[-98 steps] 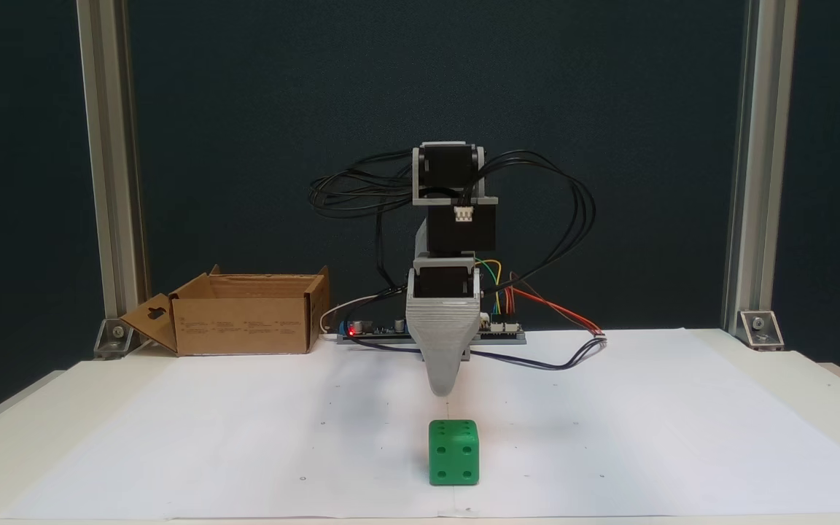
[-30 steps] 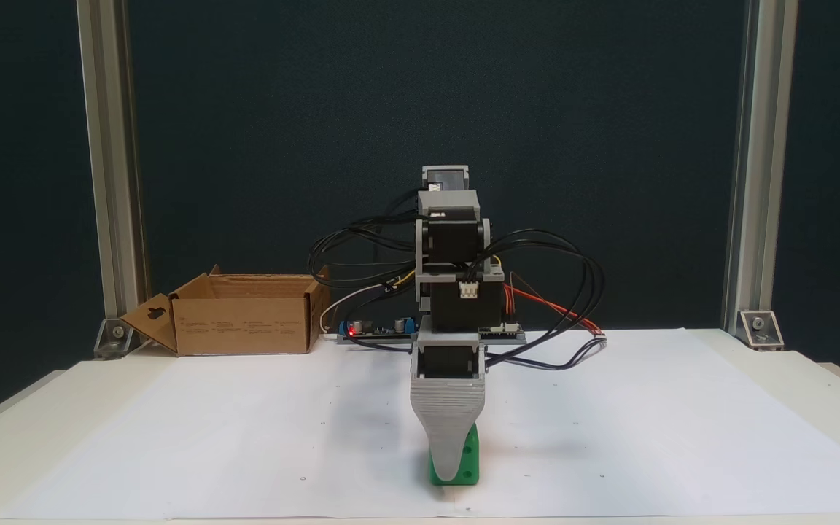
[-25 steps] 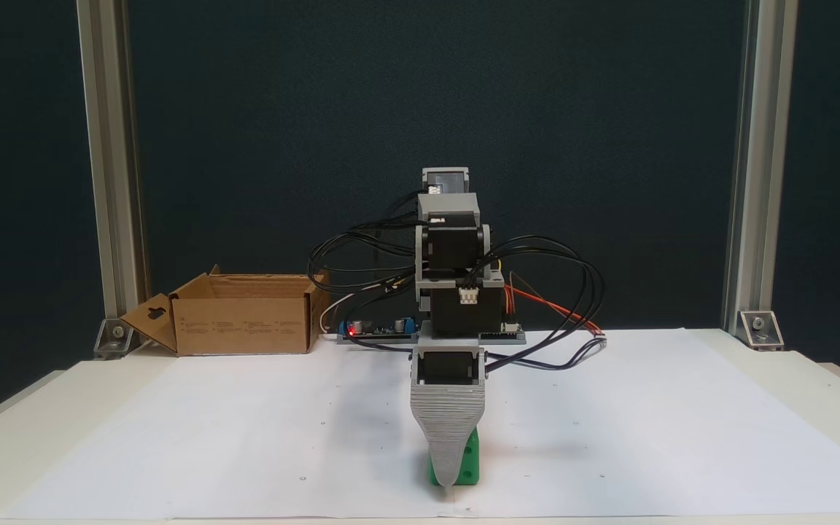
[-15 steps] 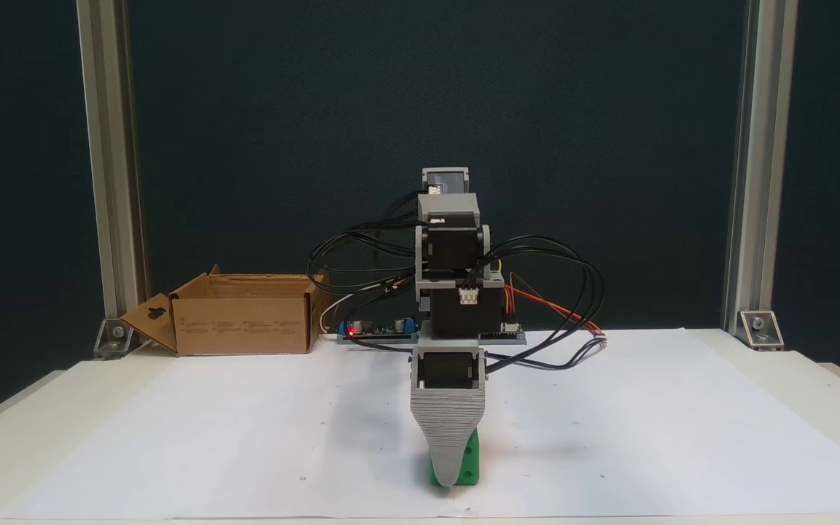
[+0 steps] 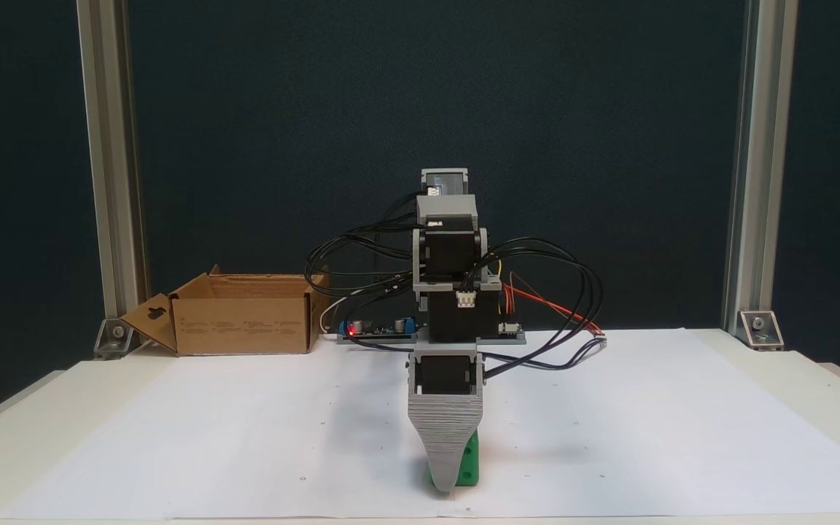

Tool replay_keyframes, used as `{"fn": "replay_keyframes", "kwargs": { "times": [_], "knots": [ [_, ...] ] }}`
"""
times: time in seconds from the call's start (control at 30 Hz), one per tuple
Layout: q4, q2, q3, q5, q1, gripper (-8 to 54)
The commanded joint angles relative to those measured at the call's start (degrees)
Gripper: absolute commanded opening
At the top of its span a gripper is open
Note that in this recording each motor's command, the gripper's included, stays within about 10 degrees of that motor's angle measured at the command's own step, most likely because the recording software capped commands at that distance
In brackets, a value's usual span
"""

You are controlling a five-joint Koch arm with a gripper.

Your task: Grasp a green dice and put it in the bin.

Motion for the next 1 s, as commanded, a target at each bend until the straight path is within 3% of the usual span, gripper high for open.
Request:
{"fn": "replay_keyframes", "kwargs": {
  "times": [0.0,0.07,0.17,0.43,0.53,0.73,0.97],
  "knots": [
    [-0.4,0.7,-3.3,1.5,0.8,29.2],
    [-0.5,0.5,-3.3,1.5,0.8,29.1],
    [-0.7,0.4,-3.3,1.5,0.8,23.6],
    [-0.7,0.3,-3.3,1.5,0.8,22.5],
    [-0.7,0.3,-3.3,1.5,1.0,12.7],
    [-0.6,0.4,-1.8,1.7,1.8,12.1],
    [-0.5,16.3,8.4,1.7,1.8,12.1]
  ]
}}
